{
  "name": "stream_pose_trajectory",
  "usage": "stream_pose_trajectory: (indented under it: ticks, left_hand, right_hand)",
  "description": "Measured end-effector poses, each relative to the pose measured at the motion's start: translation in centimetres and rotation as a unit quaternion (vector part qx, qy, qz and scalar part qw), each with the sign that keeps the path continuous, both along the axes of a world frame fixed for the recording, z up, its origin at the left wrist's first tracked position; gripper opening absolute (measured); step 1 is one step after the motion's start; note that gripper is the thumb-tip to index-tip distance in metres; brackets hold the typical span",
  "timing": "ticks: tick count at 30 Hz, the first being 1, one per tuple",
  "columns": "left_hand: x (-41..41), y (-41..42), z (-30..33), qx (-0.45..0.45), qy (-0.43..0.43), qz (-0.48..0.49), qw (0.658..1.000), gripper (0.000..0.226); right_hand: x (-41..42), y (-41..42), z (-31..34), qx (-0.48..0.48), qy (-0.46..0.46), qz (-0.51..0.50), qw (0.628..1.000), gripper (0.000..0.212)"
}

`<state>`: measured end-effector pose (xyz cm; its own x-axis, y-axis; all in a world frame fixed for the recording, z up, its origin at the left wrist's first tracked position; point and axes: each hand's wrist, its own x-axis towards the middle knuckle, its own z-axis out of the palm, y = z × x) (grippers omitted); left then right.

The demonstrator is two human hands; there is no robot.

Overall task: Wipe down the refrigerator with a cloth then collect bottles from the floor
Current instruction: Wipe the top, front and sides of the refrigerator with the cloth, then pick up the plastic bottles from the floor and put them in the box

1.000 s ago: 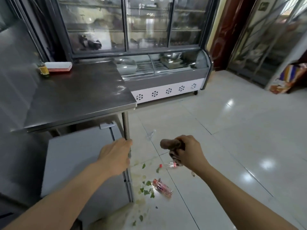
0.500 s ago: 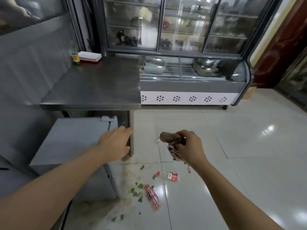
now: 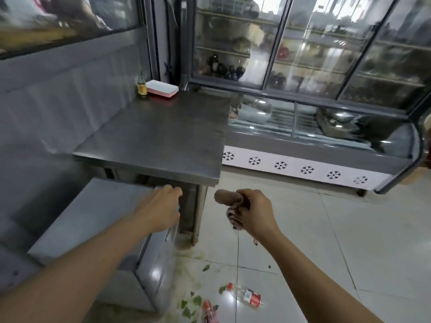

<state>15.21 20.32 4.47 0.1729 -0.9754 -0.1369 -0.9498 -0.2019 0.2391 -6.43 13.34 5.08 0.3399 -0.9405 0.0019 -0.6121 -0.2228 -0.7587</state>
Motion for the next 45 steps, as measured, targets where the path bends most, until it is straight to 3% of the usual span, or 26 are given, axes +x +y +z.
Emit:
stream_pose_trajectory:
  ticks: [6, 11, 16, 20, 24, 30, 35, 45]
  left_hand:
    - [2.1, -4.1, -0.1, -0.004, -0.010, 0.040, 0.999, 0.033]
    - [2.4, -6.9, -1.2, -0.004, -0.010, 0.088, 0.996, 0.037]
    - [1.4, -10.2, -2.7, -0.006, -0.014, 0.170, 0.985, 0.042]
    - [0.0, -12.6, -4.3, -0.007, -0.018, 0.235, 0.972, 0.039]
    - [-1.6, -13.9, -6.1, 0.006, -0.016, 0.274, 0.962, 0.044]
    - [-2.9, -11.6, -7.6, 0.048, -0.011, 0.316, 0.947, 0.052]
    - [-3.3, -7.0, -7.6, 0.064, -0.008, 0.347, 0.936, 0.048]
    - [-2.9, 7.8, -9.3, 0.055, 0.023, 0.365, 0.929, 0.042]
  right_hand:
    - [4.1, -7.9, -1.2, 0.034, -0.021, 0.039, 0.998, 0.029]
    - [7.4, -15.4, -3.4, -0.006, 0.038, 0.089, 0.995, 0.024]
    - [11.6, -22.4, -5.2, -0.078, 0.035, 0.162, 0.983, 0.022]
    - [13.9, -26.7, -7.9, -0.177, 0.065, 0.216, 0.958, 0.045]
    - [15.0, -28.7, -11.2, -0.125, 0.184, 0.343, 0.913, 0.061]
    - [13.8, -25.8, -12.5, -0.184, 0.223, 0.371, 0.882, 0.073]
    - [12.5, -19.6, -12.5, -0.159, 0.215, 0.428, 0.863, 0.064]
    - [11.0, -2.5, -14.5, -0.102, 0.272, 0.505, 0.813, 0.071]
